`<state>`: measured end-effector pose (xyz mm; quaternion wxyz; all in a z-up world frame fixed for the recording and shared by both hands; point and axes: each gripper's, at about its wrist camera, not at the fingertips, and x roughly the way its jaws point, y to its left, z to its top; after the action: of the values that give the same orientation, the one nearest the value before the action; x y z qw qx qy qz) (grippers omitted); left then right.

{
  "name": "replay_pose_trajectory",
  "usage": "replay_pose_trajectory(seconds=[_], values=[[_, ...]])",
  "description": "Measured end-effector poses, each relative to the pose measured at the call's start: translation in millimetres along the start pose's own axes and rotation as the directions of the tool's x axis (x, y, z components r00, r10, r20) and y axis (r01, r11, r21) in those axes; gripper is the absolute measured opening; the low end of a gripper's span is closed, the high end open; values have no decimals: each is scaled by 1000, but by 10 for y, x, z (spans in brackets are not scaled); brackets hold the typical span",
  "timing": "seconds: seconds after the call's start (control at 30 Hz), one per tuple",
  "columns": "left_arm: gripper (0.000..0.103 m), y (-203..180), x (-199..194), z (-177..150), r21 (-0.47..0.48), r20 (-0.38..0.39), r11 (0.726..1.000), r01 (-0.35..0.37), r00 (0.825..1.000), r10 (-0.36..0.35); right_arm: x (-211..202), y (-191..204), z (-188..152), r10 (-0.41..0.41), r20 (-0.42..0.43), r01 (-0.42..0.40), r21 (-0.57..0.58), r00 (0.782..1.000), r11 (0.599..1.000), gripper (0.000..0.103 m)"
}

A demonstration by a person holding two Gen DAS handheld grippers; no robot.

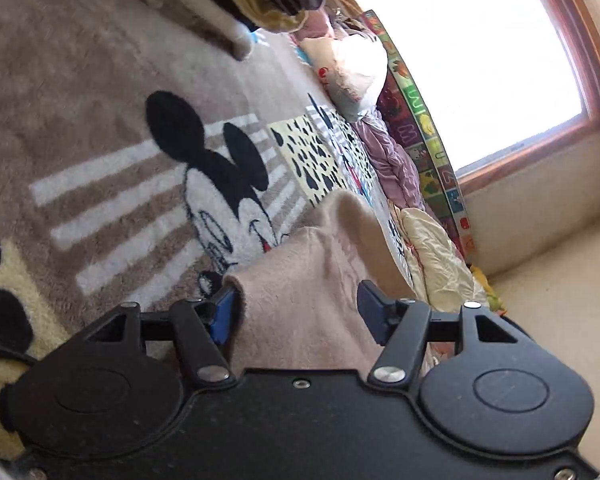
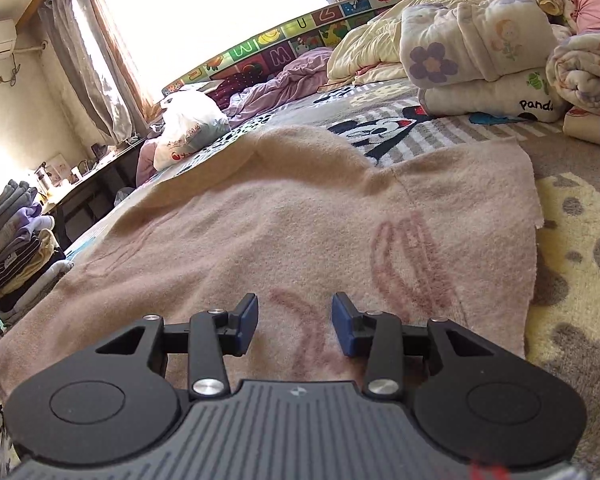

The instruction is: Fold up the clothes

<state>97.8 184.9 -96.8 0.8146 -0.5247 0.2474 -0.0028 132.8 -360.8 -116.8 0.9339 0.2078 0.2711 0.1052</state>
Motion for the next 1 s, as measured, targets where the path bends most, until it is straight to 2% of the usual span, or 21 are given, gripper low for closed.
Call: replay_pose_trajectory(seconds=[0.1, 0.13, 0.17, 0.2, 0.23, 0.27, 0.3, 0.37, 0.4, 0.47, 0.5, 0.53, 0.57, 0.63, 0.67, 0.8, 0.83, 0.87, 0.9, 0.93, 1.0], values=[[62, -17, 167, 89, -50, -10, 999, -11, 1000, 10, 8, -6, -4, 3, 3, -3, 1, 1000, 1000, 41], [56, -54, 233, 127, -40, -8, 999, -26, 1000, 25, 11, -9, -6, 4, 5, -4, 1, 1000, 1000, 41], [32, -165, 259, 154, 32, -6, 999, -16, 1000, 17, 14, -13, -8, 6, 6, -6, 2, 1000, 1000, 41], [19, -285, 281, 179, 110, -5, 994, -4, 1000, 5, 14, -16, -10, 7, 7, -7, 2, 1000, 1000, 41], [15, -405, 302, 204, 187, -5, 982, 8, 1000, -7, 14, -19, -12, 8, 8, -8, 3, 1000, 1000, 41], [6, -567, 200, 180, 310, 30, 949, 57, 997, -70, 15, -22, -12, 10, 8, -10, 4, 1000, 1000, 41], [6, -734, 83, 150, 434, 60, 895, 102, 988, -142, 15, -24, -13, 11, 9, -11, 5, 1000, 1000, 41], [6, -964, -38, 19, 638, 127, 770, 17, 984, -128, 15, -29, -16, 12, 11, -13, 6, 1000, 1000, 41], [6, -1076, -96, -48, 723, 162, 690, -34, 979, -122, 15, -30, -19, 13, 13, -13, 5, 1000, 1000, 41], [6, -926, 57, 14, 671, 175, 727, -146, 984, 35, 20, -27, -23, 12, 14, -12, 2, 1000, 1000, 41], [7, -777, 65, 69, 591, 160, 792, -153, 985, 71, 22, -28, -24, 13, 15, -13, 2, 1000, 1000, 41], [13, -620, 64, 125, 499, 140, 852, -157, 985, 100, 22, -32, -24, 15, 15, -15, 4, 1000, 1000, 41], [32, -463, 63, 182, 400, 116, 902, -162, 985, 126, 23, -37, -23, 17, 15, -17, 6, 1000, 1000, 41], [59, -253, 4, 218, 223, 68, 968, -118, 992, 105, 22, -43, -23, 20, 16, -20, 10, 1000, 1000, 41], [59, -150, -27, 233, 132, 45, 987, -95, 995, 90, 20, -43, -25, 20, 17, -20, 10, 1000, 1000, 41], [59, -41, 118, 264, -57, -61, 996, -68, 996, 64, 17, -45, -31, 23, 19, -23, 13, 1000, 1000, 41], [57, -29, 204, 257, -92, -97, 994, -56, 994, 48, 17, -46, -30, 24, 19, -24, 14, 1000, 1000, 41], [50, -16, 290, 250, -127, -133, 991, -46, 991, 29, 19, -49, -30, 24, 19, -25, 15, 1000, 1000, 41], [46, -47, 361, 227, -125, -144, 991, -52, 989, 34, 20, -51, -30, 25, 19, -25, 16, 1000, 1000, 41], [35, -84, 429, 202, -118, -152, 991, -60, 988, 41, 19, -52, -31, 26, 19, -26, 17, 999, 1000, 41], [26, -244, 515, 166, -29, -122, 998, -58, 991, 54, 13, -55, -33, 29, 20, -29, 22, 999, 999, 41]])
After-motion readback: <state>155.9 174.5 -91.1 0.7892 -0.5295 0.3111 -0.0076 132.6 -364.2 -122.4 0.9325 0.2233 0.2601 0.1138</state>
